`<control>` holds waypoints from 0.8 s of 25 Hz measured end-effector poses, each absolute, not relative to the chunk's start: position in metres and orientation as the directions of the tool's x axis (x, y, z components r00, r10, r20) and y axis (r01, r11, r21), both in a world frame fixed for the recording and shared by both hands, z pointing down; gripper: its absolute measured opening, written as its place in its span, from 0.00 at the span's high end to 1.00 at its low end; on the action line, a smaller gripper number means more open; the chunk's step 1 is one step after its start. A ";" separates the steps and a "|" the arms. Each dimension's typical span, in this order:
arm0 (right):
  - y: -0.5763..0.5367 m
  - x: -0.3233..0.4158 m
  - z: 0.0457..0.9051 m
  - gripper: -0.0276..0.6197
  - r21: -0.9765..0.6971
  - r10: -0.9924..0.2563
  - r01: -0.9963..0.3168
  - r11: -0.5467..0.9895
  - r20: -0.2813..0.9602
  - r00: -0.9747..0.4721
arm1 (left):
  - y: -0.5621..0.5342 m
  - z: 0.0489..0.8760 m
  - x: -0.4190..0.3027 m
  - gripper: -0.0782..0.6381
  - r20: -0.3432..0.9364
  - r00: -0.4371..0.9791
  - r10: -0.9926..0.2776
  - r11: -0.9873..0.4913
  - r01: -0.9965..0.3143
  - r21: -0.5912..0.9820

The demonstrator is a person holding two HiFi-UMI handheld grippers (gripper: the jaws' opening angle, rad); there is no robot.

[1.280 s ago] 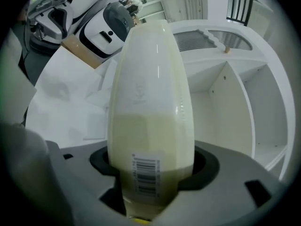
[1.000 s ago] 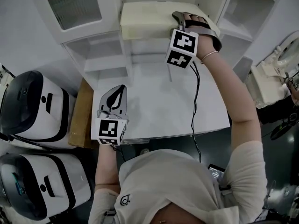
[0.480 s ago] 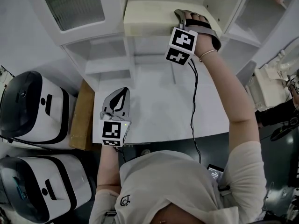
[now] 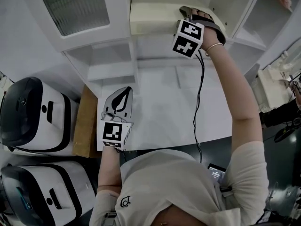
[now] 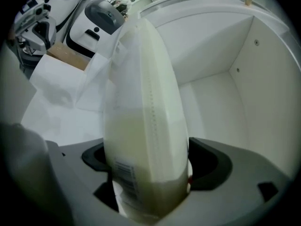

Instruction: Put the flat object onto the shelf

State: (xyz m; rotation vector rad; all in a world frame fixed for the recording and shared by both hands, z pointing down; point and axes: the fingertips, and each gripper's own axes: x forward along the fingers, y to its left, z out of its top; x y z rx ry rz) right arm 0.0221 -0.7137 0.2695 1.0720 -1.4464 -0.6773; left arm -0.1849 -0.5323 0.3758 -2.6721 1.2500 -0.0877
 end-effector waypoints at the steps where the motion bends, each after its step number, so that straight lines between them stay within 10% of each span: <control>1: -0.716 0.022 0.270 0.22 0.875 -0.891 -0.237 0.422 0.449 0.071 | -0.535 0.376 -0.186 0.87 -0.027 0.647 -0.762 -0.630 -0.751 -0.199; 20: -0.722 0.023 0.268 0.06 0.910 -0.925 -0.220 0.351 0.374 0.069 | -0.546 0.382 -0.205 0.87 -0.014 0.676 -0.737 -0.662 -0.725 -0.188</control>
